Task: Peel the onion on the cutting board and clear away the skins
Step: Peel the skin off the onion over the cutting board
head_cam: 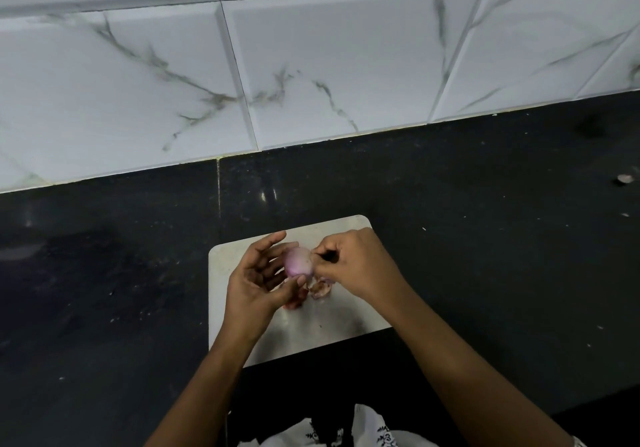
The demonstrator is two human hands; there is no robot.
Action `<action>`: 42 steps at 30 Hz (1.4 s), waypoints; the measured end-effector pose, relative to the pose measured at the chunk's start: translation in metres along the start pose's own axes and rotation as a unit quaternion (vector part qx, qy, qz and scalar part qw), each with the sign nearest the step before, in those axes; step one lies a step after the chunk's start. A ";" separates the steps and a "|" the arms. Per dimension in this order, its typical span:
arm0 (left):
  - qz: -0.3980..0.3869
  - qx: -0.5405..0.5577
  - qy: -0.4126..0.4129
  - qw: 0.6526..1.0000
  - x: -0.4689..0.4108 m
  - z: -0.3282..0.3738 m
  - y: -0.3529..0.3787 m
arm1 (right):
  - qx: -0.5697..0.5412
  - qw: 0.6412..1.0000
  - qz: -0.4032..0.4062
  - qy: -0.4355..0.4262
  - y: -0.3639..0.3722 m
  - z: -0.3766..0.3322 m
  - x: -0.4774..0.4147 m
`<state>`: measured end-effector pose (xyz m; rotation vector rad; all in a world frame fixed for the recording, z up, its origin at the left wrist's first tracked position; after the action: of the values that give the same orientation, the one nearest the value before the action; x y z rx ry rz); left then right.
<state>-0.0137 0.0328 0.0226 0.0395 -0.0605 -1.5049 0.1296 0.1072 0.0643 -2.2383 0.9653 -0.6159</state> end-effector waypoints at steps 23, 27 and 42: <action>0.008 0.052 -0.008 0.999 -0.004 -0.010 0.012 | -0.452 0.890 -0.066 -0.002 0.027 0.029 0.006; 0.042 0.085 -0.051 0.994 -0.001 -0.010 0.017 | -0.479 0.877 -0.043 -0.022 0.032 0.030 0.005; 0.081 0.064 -0.076 0.992 -0.002 -0.008 0.007 | -0.075 0.981 0.090 -0.153 0.007 0.016 0.005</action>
<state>-0.0063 0.0356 0.0151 0.0216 -0.2760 -1.3374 0.1389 0.1051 0.0489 -2.2553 1.0666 -0.1166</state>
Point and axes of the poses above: each hand's wrist, its own x-axis away from the middle knuckle, its own y-axis out of the palm, z = x × y, the point moved 3 cm from there along -x, towards the middle knuckle, and after that the axes turned 12 degrees about -z, right-handed, at the moved point
